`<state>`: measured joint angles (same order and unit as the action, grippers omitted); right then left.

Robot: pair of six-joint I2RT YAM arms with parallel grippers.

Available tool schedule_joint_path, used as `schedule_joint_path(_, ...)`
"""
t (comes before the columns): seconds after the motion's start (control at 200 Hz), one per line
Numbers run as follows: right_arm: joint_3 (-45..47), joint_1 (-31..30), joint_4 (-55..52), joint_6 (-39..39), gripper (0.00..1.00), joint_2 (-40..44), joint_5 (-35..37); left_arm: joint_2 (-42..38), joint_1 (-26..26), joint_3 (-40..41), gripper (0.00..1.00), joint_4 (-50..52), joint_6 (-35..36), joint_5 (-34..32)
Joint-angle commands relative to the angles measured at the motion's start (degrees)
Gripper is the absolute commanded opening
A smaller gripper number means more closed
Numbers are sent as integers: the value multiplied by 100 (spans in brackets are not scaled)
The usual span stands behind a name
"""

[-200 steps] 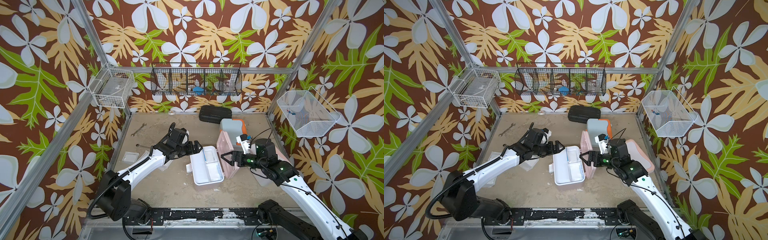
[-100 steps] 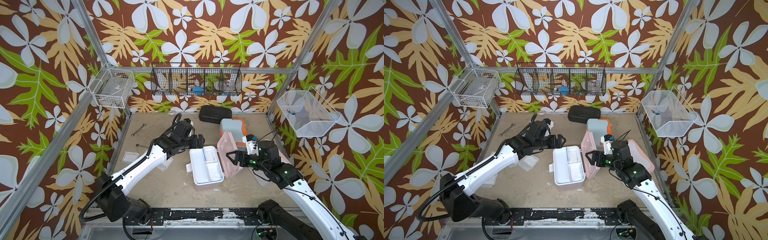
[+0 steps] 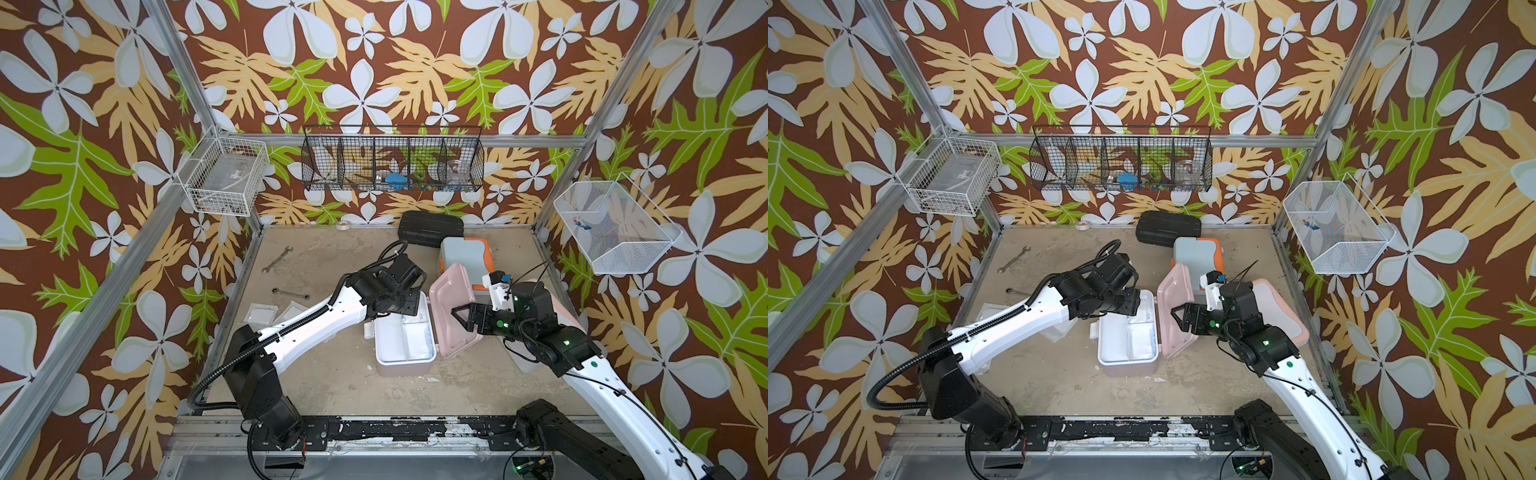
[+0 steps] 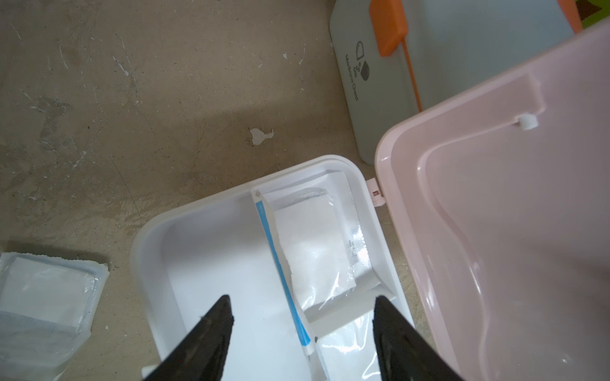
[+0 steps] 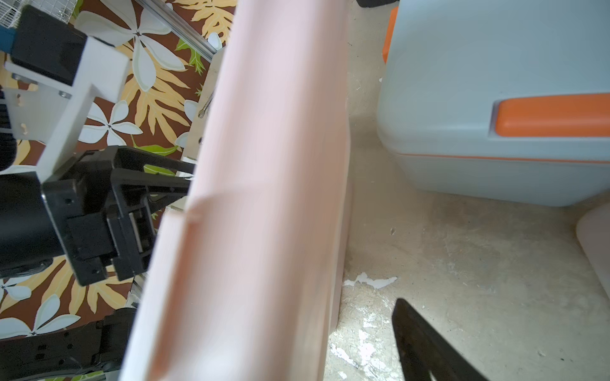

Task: Open first aid kits and take out gauze
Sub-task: Pick up the gauze from the first aid kit.

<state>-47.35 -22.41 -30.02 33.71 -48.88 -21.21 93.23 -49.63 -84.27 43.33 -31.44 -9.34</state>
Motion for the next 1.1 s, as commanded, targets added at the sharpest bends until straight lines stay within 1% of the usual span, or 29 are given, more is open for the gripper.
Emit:
schedule_joint_path(0.0, 33, -3, -68, -70, 82, 43, 36, 135, -32, -128, 65, 320, 28, -266)
schedule_joint_path(0.145, 51, -7, -49, -81, 82, 50, 32, 278, -45, -195, 63, 411, 41, -419)
schedule_joint_path(0.38, 42, -2, -30, -86, 82, 28, 0, 480, -44, -219, 47, 313, 49, -263)
schedule_joint_path(0.48, 42, -7, -39, -91, 82, 19, -4, 562, -40, -237, 45, 246, 49, -213)
schedule_joint_path(0.666, 33, -5, -39, -67, 82, 20, -6, 703, -39, -263, 24, 186, 78, -180)
schedule_joint_path(0.776, 22, -7, -61, -71, 82, 25, -10, 714, -41, -274, 15, 183, 81, -182)
schedule_joint_path(1.001, 0, -7, -72, -84, 82, 29, -8, 631, -45, -298, 3, 193, 65, -216)
schedule_joint_path(1.091, 24, -3, -70, -71, 82, 50, -6, 551, -39, -317, 1, 184, 53, -208)
